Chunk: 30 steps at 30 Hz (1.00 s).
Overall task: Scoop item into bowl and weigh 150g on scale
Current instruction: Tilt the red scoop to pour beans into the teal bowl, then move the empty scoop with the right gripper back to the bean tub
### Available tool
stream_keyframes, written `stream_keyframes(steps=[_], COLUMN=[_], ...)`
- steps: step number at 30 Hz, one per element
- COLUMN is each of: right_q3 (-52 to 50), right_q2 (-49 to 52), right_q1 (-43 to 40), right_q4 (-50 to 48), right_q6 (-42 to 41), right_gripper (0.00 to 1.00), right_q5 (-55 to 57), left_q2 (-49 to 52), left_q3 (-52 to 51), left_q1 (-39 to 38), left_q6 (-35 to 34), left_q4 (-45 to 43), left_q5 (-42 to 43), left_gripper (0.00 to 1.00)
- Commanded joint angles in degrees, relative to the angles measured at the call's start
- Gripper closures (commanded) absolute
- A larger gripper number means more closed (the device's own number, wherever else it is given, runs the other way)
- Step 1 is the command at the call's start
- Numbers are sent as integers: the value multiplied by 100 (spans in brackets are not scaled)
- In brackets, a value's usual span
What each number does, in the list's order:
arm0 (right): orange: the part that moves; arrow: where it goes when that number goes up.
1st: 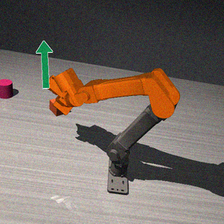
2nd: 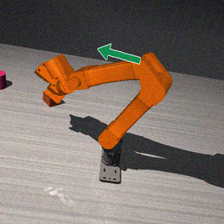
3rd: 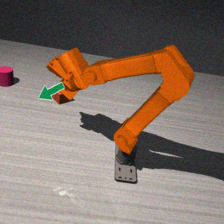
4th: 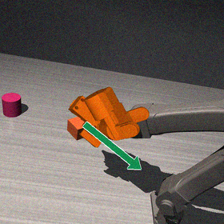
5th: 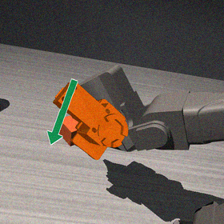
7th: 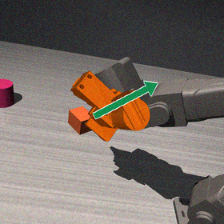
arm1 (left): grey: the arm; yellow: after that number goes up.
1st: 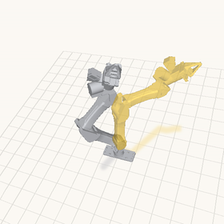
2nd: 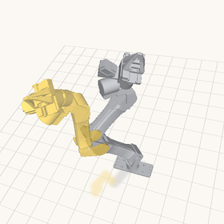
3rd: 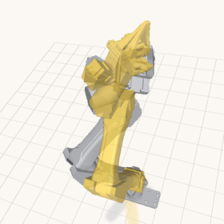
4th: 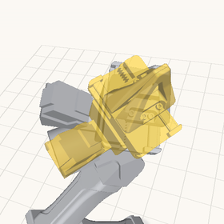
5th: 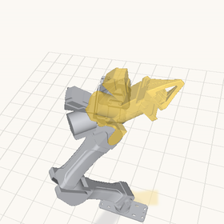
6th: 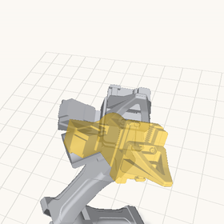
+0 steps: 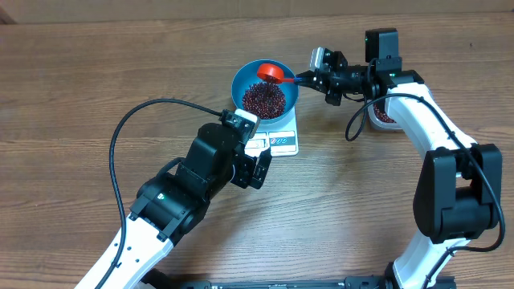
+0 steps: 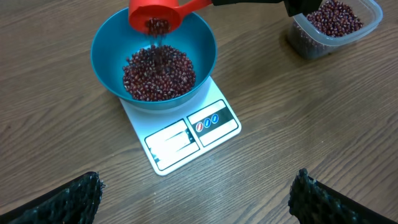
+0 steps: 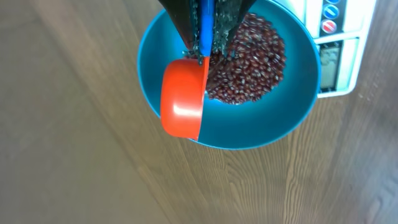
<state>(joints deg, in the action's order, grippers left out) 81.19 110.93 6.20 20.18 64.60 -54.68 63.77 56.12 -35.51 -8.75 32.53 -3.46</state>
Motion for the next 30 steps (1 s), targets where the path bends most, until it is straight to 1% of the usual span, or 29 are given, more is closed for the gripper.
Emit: stream_keyframes(steps=[1, 5, 11, 18, 20, 22, 25, 27, 30], right_q3=[33, 33, 33, 33, 33, 33, 33, 33, 33], right_q2=[-229, -234, -262, -459, -651, -914, -1338, -1609, -2061], right_q1=[24, 24, 24, 22, 22, 13, 7, 7, 7], right_q4=[-42, -74, -297, -118, -13, 57, 83, 116, 330], right_q6=[890, 1377, 1386, 791, 492, 4, -966, -1648, -2868], right_gripper=[96, 96, 96, 96, 96, 96, 96, 96, 96], right_q5=[-90, -90, -94, -157, -155, -146, 111, 590, 1851], left_q2=[-13, -13, -13, -13, -13, -13, -13, -13, -13], left_q3=[-50, -50, -50, -50, -50, -50, -50, -50, -50], left_q1=[24, 24, 24, 24, 24, 24, 24, 24, 24], left_q6=[111, 111, 111, 109, 109, 109, 109, 111, 109], left_q4=[-20, -20, -22, -20, -22, -20, -22, -22, -22], left_q5=[7, 4, -13, -11, -9, -11, -11, -11, -11], left_gripper=[1, 0, 0, 1, 0, 1, 1, 0, 1])
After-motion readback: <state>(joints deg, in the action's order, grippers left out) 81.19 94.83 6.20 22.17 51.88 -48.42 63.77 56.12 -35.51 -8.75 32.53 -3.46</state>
